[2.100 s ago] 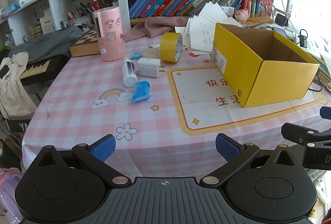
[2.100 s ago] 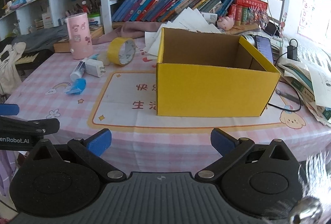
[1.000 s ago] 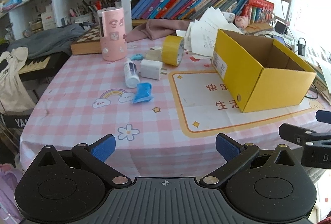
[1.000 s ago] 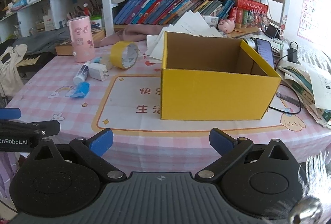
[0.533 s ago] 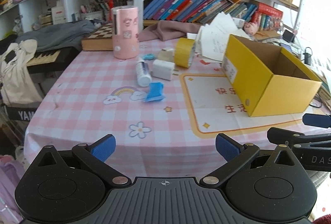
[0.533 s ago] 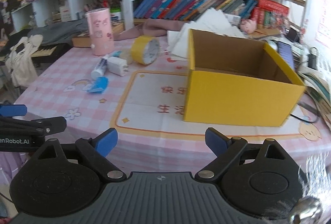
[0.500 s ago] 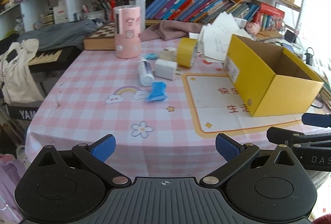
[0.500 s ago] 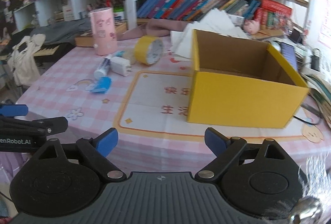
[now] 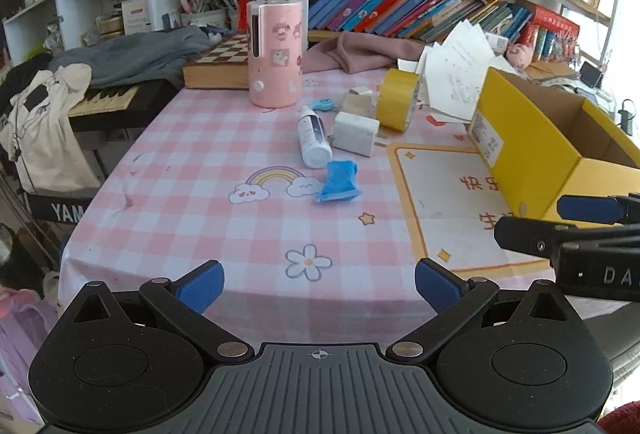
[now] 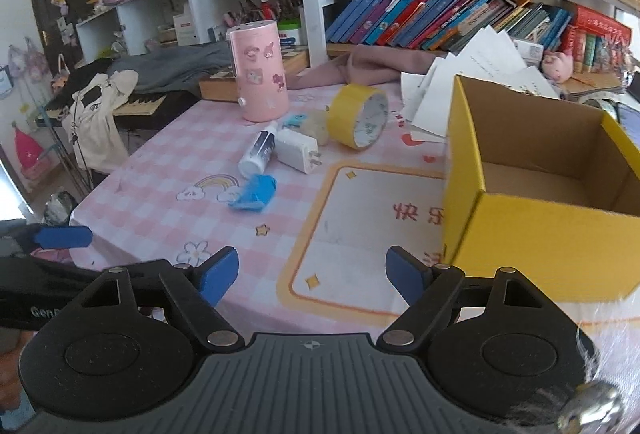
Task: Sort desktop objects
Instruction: 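Grasp the blue plastic bag with the left gripper while the right gripper grasps the white charger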
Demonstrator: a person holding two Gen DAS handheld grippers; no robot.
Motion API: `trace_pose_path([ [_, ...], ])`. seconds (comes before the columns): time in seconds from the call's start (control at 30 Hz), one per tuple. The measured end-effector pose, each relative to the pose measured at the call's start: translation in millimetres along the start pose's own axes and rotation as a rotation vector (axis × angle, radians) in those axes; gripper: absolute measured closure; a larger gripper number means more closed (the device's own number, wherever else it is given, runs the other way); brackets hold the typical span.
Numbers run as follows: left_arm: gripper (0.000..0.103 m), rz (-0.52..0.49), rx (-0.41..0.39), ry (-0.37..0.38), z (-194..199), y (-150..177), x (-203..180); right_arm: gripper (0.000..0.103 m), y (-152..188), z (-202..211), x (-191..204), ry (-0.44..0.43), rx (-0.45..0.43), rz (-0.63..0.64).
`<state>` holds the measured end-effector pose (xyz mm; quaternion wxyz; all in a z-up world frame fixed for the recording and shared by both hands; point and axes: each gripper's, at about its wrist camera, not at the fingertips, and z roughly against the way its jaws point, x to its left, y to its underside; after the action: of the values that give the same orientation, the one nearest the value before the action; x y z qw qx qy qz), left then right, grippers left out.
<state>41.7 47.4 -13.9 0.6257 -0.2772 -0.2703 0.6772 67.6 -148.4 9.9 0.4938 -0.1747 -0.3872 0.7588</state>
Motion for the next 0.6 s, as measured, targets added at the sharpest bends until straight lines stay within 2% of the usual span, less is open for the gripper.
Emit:
trace_pose_path([
  [0.23,0.004,0.005,0.025,-0.007,-32,-19,-2,0.022,-31,-39,-13,-0.020,0.027,0.011],
  [0.4,0.005,0.007,0.049,-0.013,-57,-32,-5,0.034,-53,-69,-15,-0.048,0.053,0.064],
  [0.6,0.015,-0.002,0.091,-0.007,-86,-45,-12,0.043,-73,-104,-16,-0.077,0.092,0.112],
])
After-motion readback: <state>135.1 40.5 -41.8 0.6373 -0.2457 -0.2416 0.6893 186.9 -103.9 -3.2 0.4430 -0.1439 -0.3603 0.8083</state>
